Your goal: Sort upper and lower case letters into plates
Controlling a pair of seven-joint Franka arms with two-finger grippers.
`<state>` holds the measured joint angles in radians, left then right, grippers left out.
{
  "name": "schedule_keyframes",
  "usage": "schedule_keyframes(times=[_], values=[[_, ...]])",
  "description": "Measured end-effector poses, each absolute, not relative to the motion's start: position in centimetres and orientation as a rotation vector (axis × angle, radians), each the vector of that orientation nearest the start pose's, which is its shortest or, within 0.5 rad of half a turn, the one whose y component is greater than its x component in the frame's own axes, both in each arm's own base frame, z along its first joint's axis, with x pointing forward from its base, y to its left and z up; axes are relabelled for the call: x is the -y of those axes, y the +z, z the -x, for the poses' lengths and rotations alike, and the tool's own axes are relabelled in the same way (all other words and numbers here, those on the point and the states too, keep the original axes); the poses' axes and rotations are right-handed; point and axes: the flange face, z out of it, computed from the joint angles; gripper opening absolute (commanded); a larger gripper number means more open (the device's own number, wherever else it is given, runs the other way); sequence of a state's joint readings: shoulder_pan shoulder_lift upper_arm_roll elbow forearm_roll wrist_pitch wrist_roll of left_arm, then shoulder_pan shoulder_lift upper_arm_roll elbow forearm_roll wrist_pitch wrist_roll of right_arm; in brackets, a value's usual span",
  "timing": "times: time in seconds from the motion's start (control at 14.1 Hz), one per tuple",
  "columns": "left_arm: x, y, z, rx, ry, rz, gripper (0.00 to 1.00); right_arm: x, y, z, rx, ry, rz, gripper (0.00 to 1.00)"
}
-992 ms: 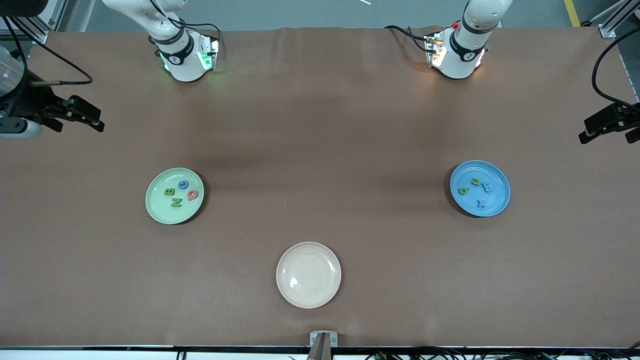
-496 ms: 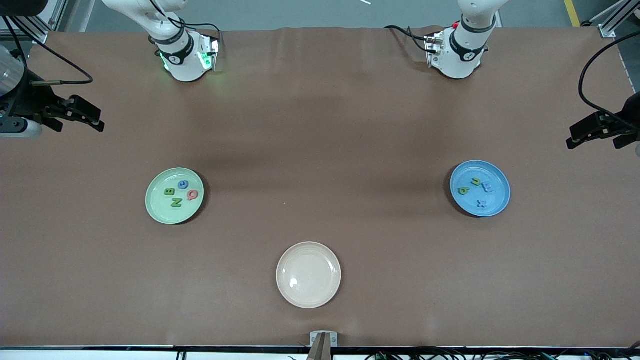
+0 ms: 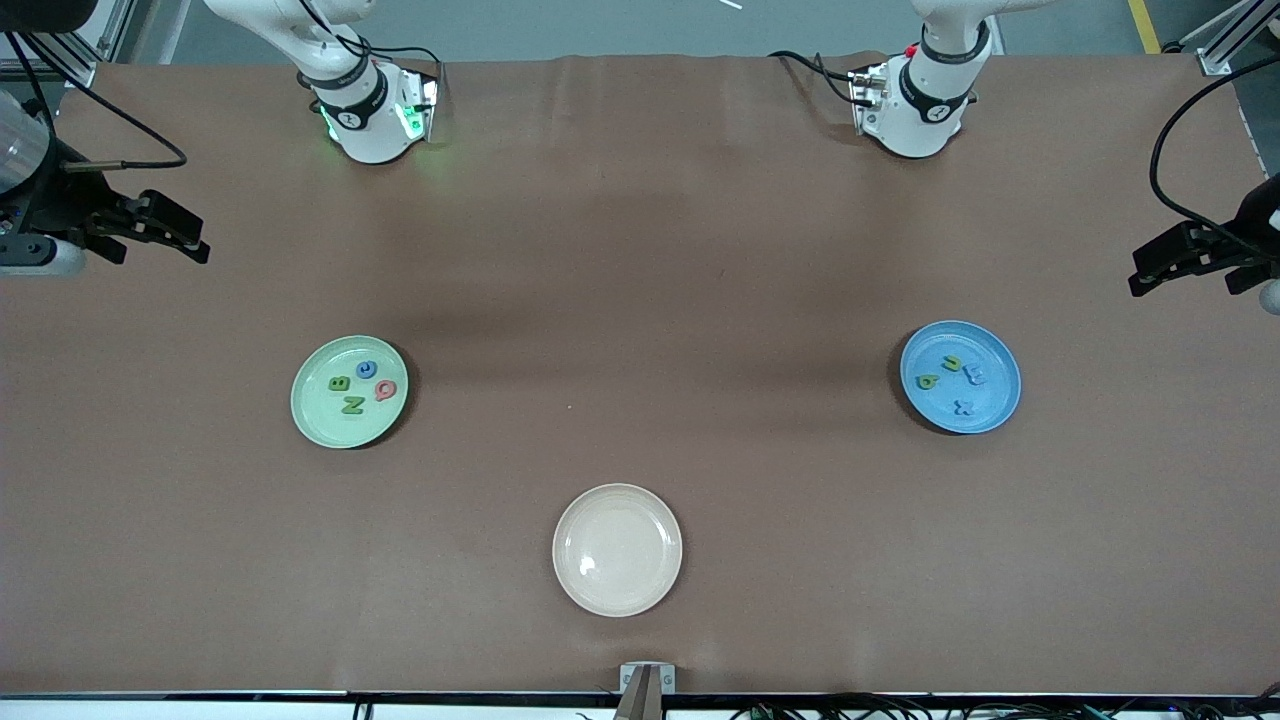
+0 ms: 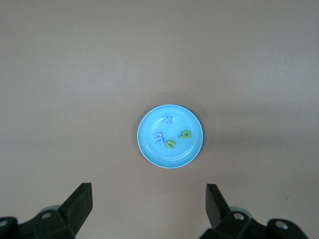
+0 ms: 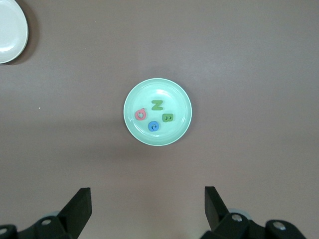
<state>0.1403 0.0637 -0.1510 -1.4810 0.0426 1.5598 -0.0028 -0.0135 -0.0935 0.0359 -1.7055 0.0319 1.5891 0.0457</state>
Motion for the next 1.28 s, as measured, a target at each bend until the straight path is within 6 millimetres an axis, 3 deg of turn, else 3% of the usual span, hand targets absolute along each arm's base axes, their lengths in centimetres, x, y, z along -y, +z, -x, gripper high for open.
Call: schedule_keyframes(times=[0.43, 1.28], values=[[-0.85, 63.0, -57.36, 0.013, -0.022, 3.103, 1.0, -1.58, 61.29, -52.5, -0.038, 0.037, 3.113, 1.0], [-0.35, 63.37, -57.17, 0.002, -0.032, 3.102, 1.0, -1.49, 61.28, -52.5, -0.037, 0.038, 3.122, 1.0]])
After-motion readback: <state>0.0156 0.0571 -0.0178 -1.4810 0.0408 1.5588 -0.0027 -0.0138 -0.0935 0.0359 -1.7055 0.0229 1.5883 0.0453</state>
